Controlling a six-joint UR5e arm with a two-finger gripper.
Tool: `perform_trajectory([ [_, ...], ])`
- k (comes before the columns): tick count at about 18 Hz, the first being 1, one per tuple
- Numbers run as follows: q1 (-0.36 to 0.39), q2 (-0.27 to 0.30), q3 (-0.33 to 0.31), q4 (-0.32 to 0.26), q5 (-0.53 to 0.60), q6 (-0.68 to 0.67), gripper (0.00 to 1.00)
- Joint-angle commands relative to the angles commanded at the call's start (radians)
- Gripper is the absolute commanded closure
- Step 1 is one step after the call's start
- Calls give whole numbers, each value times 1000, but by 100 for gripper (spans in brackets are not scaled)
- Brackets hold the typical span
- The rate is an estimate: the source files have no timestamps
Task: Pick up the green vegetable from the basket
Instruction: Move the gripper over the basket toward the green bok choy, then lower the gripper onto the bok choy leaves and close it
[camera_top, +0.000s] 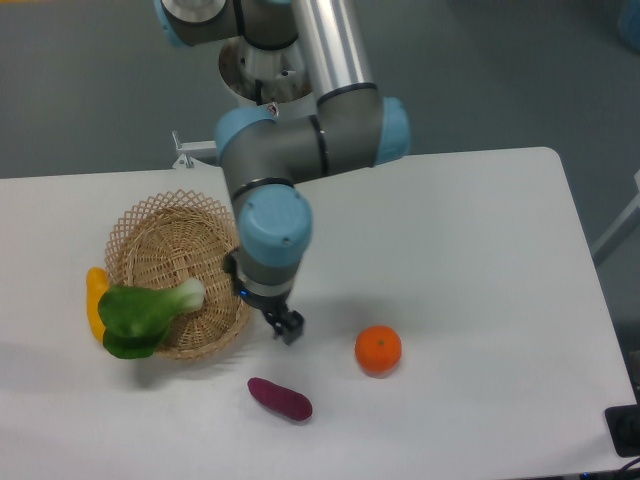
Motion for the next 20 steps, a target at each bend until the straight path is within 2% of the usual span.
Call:
perform_trajectory([
  [2,-23,6,-26,37,-5,-38,0],
  [7,-87,-21,-37,132,-11,-166,0],
  [10,-109,-28,-43,138,-11,-170,0],
  [19,-152,-40,-120,246,-9,-178,0],
  [20,-155,-40,-118,247,-9,-180,6],
])
